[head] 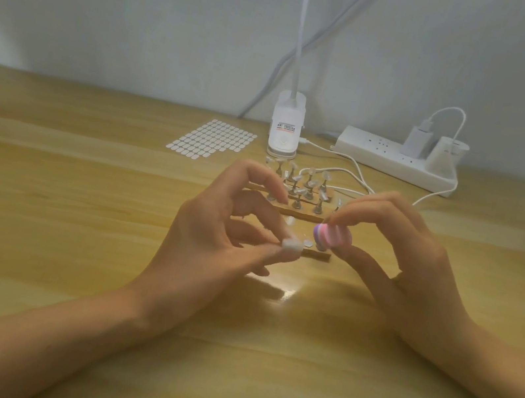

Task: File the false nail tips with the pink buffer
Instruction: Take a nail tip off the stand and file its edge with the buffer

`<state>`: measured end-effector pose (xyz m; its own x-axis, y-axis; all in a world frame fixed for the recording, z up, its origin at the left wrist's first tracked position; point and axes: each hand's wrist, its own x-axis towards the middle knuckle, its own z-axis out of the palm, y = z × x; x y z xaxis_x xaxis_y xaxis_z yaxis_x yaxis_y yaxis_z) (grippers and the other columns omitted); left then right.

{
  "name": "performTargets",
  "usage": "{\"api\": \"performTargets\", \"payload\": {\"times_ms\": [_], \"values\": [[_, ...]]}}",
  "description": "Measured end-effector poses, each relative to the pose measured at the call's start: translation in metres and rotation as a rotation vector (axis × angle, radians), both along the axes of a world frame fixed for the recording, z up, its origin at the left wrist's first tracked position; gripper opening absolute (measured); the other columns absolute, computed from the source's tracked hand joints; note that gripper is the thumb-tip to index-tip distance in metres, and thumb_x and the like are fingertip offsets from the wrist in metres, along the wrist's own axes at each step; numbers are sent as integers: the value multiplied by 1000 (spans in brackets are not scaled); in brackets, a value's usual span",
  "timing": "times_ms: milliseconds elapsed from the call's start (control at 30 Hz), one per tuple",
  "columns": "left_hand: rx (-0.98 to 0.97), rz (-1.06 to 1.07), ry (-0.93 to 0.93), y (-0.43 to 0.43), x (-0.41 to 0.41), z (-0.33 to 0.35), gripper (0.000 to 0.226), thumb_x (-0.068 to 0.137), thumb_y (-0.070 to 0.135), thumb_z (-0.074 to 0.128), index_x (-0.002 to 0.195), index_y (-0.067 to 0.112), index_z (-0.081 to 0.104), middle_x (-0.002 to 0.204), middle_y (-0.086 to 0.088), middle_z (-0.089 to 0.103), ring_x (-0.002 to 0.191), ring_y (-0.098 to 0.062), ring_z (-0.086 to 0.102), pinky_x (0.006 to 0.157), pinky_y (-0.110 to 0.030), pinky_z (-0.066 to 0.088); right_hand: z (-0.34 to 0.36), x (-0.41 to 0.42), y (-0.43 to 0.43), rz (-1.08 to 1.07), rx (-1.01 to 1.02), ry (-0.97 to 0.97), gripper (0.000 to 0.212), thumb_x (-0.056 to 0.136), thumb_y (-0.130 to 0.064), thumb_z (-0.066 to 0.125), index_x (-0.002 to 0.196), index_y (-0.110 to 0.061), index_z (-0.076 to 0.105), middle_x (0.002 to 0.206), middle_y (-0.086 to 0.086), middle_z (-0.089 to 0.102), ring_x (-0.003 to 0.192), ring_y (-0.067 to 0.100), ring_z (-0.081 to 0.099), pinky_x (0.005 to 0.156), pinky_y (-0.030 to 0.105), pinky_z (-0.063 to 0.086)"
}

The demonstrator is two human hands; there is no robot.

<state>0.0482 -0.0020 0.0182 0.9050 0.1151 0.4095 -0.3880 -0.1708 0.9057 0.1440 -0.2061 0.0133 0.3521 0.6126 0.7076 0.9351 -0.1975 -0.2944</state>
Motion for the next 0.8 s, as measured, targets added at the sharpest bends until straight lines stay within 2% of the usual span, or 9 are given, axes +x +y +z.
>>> {"api": "performTargets", "payload": {"times_ms": [167,233,367,500,600,700,800], "values": [[44,38,25,3,2,-1,47,75,6,88,101,33,59,82,1,72,68,-16,75,57,-13,49,2,-1,0,56,26,29,16,95,-9,67,108,-16,60,98,7,62,94,22,61,86,28,49],[43,21,48,2,3,-2,45,76,8,87,104,30,59,83,0,72,72,-19,77,57,-14,50,0,-2,1,89,10,24,18,95,-9,67,109,-18,60,101,4,61,98,17,60,89,22,46],[13,-29,53,0,3,-1,43,78,20,86,110,29,58,87,-2,74,79,-23,78,55,-24,55,-2,-1,0,85,-4,7,19,96,-11,65,113,-20,61,105,3,61,103,14,60,93,20,45],[17,8,39,1,2,-1,47,78,11,85,111,31,58,82,-4,74,73,-20,76,53,-28,58,0,-1,0,55,10,6,26,92,-6,67,113,-21,60,104,4,61,103,10,59,93,19,44],[56,15,25,1,2,-1,52,79,6,85,114,30,55,82,-1,75,74,-16,75,53,-25,57,1,-2,0,48,17,3,25,91,-8,67,112,-20,62,105,6,62,104,11,60,93,20,45],[94,30,9,0,2,0,49,79,10,83,114,29,55,81,2,76,70,-8,72,54,-19,54,4,-6,0,46,44,-7,21,93,-13,70,112,-20,63,105,6,63,104,12,61,93,21,46],[110,33,10,0,1,-1,48,79,13,84,113,29,54,78,4,76,72,-12,73,49,-24,54,4,-9,3,78,25,-30,21,92,-12,70,111,-18,64,105,4,62,103,13,61,93,21,47]]}}
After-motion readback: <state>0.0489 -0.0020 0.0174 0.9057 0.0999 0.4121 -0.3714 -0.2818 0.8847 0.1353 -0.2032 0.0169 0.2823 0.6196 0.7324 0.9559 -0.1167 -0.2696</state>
